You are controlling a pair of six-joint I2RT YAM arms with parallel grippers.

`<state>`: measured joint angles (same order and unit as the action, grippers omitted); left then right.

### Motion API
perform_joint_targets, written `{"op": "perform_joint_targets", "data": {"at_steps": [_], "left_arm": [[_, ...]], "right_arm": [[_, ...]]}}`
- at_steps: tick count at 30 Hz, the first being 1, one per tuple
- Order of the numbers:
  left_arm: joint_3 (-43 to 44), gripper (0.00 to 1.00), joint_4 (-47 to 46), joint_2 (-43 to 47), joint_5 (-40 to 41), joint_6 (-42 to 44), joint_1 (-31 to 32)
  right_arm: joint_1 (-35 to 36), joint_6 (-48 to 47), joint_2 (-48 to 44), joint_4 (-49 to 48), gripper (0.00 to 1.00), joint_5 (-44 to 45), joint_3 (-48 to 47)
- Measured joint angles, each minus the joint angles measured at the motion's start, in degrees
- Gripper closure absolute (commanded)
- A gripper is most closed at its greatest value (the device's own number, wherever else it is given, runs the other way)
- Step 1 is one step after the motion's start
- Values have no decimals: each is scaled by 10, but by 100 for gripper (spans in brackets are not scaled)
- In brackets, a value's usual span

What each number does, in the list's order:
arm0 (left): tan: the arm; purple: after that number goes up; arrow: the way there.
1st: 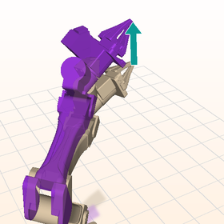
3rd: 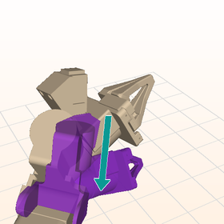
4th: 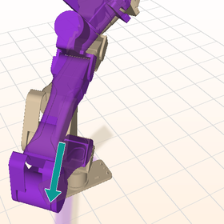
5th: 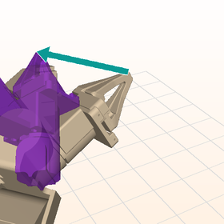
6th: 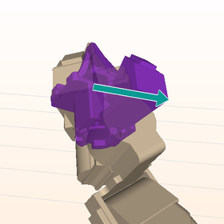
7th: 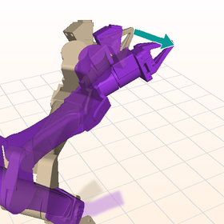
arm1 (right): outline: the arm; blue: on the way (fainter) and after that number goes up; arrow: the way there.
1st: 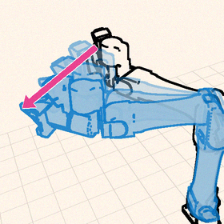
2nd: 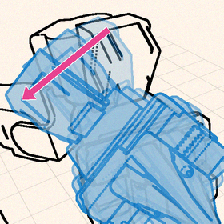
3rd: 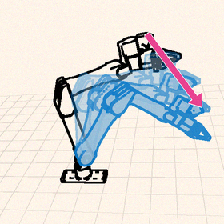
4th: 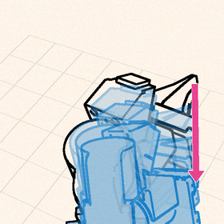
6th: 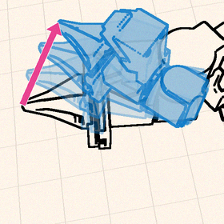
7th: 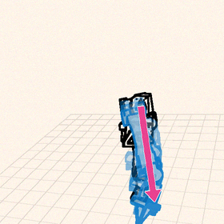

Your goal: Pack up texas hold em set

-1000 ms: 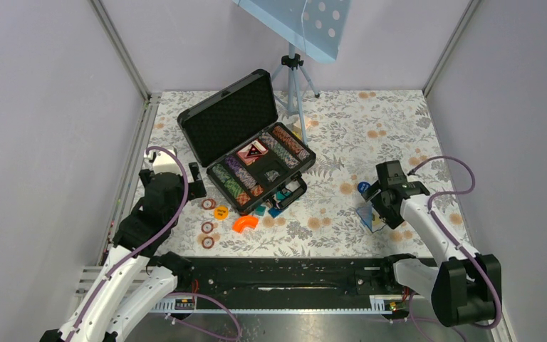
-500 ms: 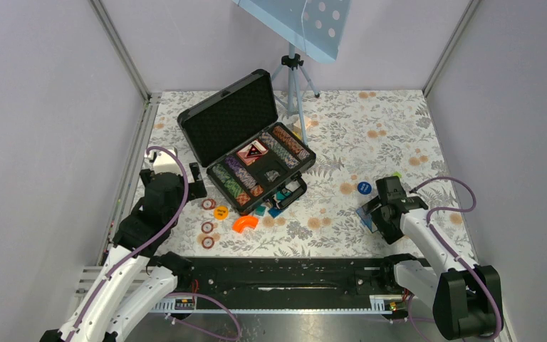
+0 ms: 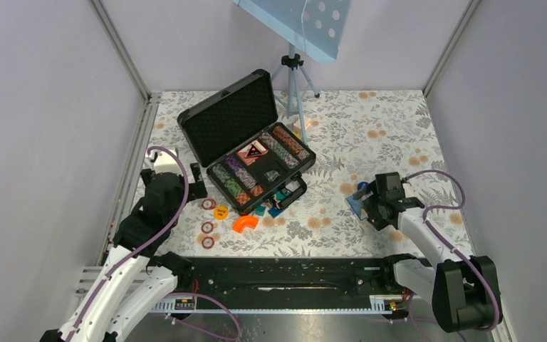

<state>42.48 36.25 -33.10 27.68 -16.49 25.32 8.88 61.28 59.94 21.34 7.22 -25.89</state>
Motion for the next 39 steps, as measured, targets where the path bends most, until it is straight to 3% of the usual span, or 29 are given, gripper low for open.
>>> {"op": "perform_joint_targets", "data": {"at_steps": [6, 16, 23, 29, 39], "left_arm": [[0, 1, -2, 0, -6, 1, 0], [0, 1, -3, -1, -19, 2, 0], [-3, 1, -4, -4, -22, 2, 0], [-5, 1, -4, -4, -25, 2, 0], [-6, 1, -4, -4, -29, 2, 0]], "right_arm": [[21, -6, 14, -52, 6, -37, 5], [159, -9, 88, -124, 5, -43, -24], [162, -53, 56, -32, 1, -3, -45], [162, -141, 40, 68, 0, 35, -128], [136, -303, 195, 115, 1, 7, -250]]}}
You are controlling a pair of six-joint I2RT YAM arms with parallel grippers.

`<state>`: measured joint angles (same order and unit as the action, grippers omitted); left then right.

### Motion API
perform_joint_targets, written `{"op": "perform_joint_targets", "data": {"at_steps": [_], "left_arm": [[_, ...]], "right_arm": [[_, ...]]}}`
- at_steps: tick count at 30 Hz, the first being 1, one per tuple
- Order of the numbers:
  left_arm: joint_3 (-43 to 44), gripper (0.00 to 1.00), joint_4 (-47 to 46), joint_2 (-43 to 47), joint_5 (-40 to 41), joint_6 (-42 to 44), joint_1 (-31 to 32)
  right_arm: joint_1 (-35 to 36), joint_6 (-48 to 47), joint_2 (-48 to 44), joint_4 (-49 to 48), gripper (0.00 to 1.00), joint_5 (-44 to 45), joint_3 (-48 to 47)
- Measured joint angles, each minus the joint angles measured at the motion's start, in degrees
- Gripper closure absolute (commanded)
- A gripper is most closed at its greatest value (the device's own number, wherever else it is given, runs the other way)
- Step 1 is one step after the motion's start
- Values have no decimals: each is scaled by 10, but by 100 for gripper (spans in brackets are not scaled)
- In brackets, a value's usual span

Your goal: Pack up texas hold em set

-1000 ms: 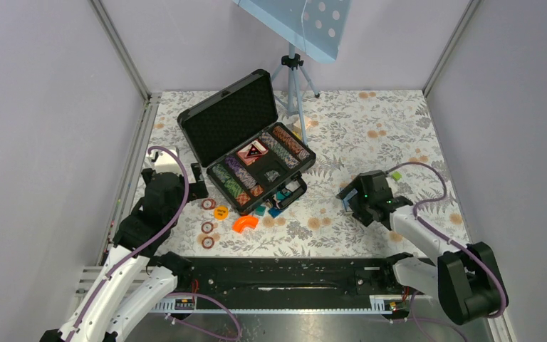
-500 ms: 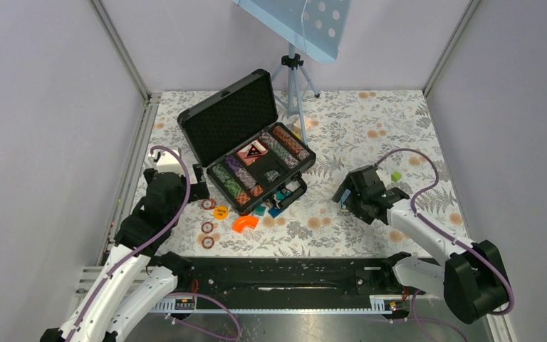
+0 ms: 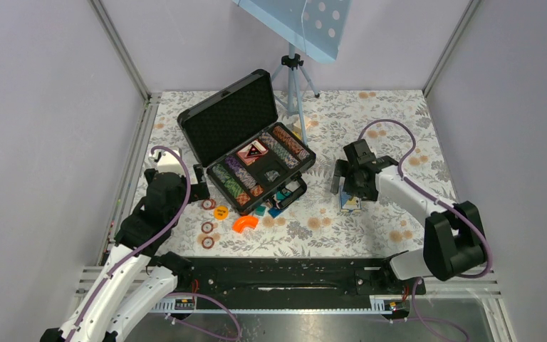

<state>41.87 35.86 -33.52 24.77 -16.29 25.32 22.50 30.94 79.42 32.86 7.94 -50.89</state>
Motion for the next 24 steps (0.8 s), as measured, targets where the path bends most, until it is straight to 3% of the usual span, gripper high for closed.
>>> {"op": "perform_joint_targets", "data": {"at_steps": [11, 24], "left_arm": [[0, 1, 0, -1, -5, 2, 0], [0, 1, 0, -5, -7, 4, 0]], "right_arm": [[-36, -76, 69, 10, 1, -13, -14], [-36, -87, 147, -2, 5, -17, -42]]}}
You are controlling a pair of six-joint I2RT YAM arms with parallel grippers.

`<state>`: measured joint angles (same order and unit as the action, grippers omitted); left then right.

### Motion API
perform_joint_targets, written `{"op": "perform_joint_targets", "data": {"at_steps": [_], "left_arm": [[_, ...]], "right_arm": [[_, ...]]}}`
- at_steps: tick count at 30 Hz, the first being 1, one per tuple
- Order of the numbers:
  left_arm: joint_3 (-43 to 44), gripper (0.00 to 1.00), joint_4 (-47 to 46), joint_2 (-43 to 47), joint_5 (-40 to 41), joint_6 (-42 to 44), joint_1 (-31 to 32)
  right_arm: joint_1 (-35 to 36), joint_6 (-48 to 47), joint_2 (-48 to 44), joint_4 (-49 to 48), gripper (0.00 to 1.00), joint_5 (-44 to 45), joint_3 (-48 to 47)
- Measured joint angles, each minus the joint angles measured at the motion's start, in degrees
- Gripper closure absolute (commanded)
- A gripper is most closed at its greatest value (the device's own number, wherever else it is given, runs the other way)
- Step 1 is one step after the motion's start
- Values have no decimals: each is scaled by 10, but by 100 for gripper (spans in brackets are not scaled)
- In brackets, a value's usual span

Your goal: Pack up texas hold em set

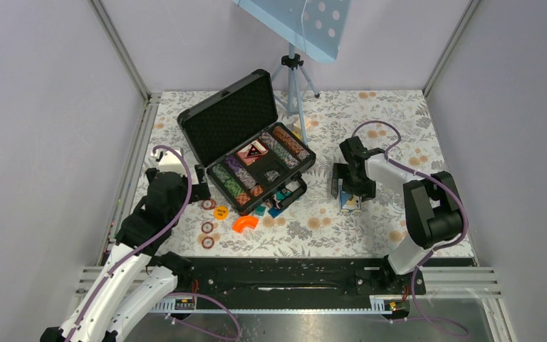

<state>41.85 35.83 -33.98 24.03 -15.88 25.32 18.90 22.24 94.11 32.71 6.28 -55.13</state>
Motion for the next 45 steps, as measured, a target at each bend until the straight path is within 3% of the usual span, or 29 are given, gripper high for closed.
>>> {"op": "perform_joint_targets", "data": {"at_steps": [23, 33, 38, 45], "left_arm": [[0, 1, 0, 0, -4, 0, 0], [0, 1, 0, 0, -8, 0, 0], [0, 1, 0, 0, -9, 0, 0], [0, 1, 0, 0, -9, 0, 0]], "right_arm": [[0, 0, 18, -5, 29, 1, -13], [0, -2, 14, -5, 30, 1, -13], [2, -13, -31, -4, 30, -15, -15], [22, -38, -69, -3, 31, -65, -70]]}}
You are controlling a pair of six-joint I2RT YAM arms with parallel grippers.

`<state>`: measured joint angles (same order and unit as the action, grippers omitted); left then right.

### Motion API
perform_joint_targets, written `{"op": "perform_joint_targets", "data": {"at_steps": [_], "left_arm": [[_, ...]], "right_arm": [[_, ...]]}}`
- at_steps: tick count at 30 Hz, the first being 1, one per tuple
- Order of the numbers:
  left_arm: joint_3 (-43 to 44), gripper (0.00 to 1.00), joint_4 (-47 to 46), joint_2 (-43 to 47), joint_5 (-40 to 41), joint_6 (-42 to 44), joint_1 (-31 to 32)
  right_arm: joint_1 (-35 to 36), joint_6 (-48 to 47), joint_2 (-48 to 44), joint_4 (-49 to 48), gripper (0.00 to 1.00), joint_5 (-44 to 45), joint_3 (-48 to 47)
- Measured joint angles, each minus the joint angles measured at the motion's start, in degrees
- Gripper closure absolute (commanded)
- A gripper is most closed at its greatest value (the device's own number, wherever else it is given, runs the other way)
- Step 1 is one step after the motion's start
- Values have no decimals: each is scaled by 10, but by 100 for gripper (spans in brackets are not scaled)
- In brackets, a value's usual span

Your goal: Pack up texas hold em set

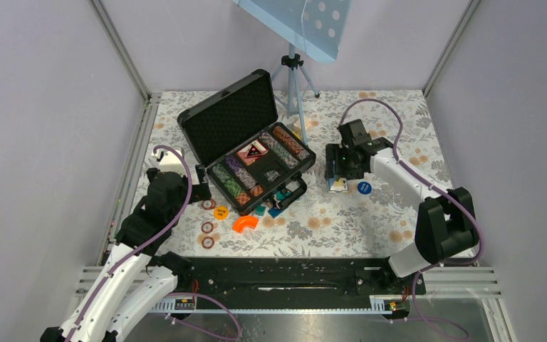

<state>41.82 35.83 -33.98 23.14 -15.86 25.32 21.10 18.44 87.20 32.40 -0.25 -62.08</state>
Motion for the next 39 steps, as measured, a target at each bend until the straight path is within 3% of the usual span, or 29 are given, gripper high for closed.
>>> {"op": "perform_joint_targets", "data": {"at_steps": [4, 15, 24, 34, 39], "left_arm": [[0, 1, 0, 1, 0, 0, 0], [0, 1, 0, 10, 6, 0, 0], [0, 1, 0, 17, 11, 0, 0], [0, 1, 0, 19, 18, 0, 0], [0, 1, 0, 33, 43, -1, 0]], "right_arm": [[34, -35, 27, 21, 33, -34, -74], [162, -145, 209, 92, 33, -73, -343], [177, -259, 306, 147, 32, -117, -489], [218, -501, 319, 162, 31, -147, -515], [230, -652, 314, 155, 27, -179, -470]]}}
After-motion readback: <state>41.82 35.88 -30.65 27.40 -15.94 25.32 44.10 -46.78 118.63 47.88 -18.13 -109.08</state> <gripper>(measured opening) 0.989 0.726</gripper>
